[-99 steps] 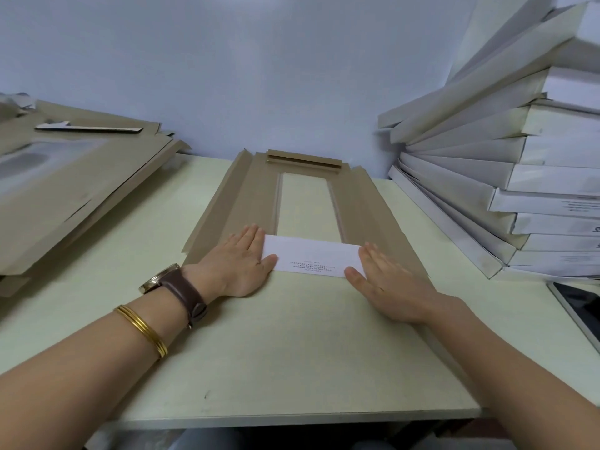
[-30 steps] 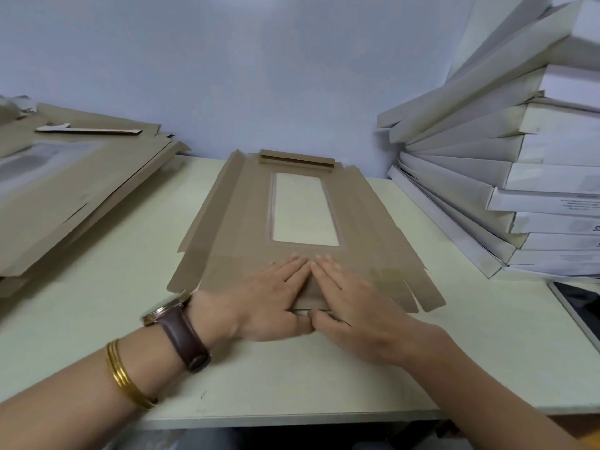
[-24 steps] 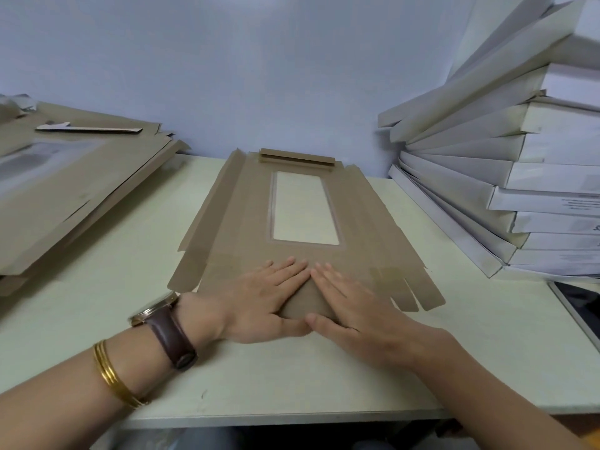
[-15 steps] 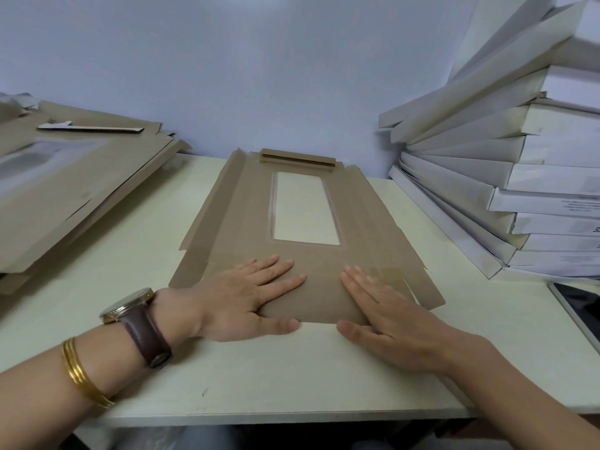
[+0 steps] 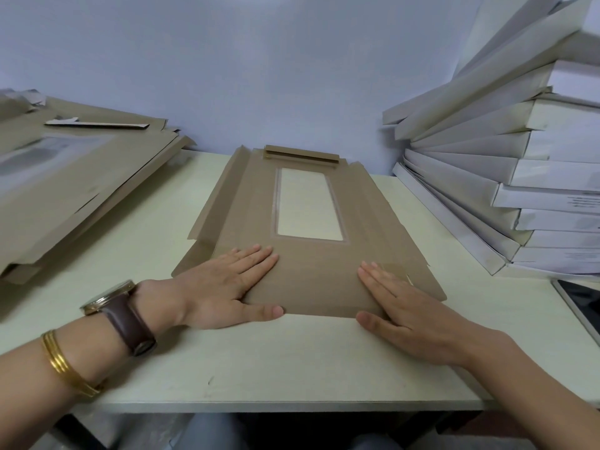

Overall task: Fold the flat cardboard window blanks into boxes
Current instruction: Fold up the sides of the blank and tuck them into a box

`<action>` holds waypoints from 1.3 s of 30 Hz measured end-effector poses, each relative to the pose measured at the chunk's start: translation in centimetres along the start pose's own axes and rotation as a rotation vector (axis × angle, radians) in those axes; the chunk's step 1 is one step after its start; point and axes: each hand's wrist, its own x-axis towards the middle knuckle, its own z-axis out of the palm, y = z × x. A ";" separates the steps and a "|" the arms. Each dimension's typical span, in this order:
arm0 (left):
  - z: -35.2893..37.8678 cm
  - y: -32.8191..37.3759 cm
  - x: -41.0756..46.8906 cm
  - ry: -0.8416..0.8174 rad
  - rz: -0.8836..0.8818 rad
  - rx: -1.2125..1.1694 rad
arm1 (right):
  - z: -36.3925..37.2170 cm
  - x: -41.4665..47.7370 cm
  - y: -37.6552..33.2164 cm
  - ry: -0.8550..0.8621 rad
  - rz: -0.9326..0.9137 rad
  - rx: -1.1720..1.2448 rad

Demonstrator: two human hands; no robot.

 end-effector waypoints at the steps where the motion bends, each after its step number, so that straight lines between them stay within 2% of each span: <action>1: 0.0 0.0 0.0 0.007 -0.004 -0.003 | 0.0 0.0 0.0 0.005 0.000 0.006; 8: -0.2 0.8 -0.7 0.174 0.032 -0.132 | -0.2 0.1 0.3 0.088 -0.033 0.077; 14: -0.5 1.1 -1.1 0.351 0.129 -0.083 | -0.6 0.5 0.5 0.182 -0.093 0.055; 22: -0.7 0.9 -0.9 0.391 0.143 -0.074 | -1.1 1.2 0.7 0.292 -0.166 0.103; 31: -1.5 1.1 0.0 0.379 0.027 -0.072 | -1.3 2.3 0.4 0.345 0.003 0.119; 39: -1.2 1.1 1.1 0.474 -0.076 -0.187 | -1.0 3.1 -0.4 0.446 0.120 0.165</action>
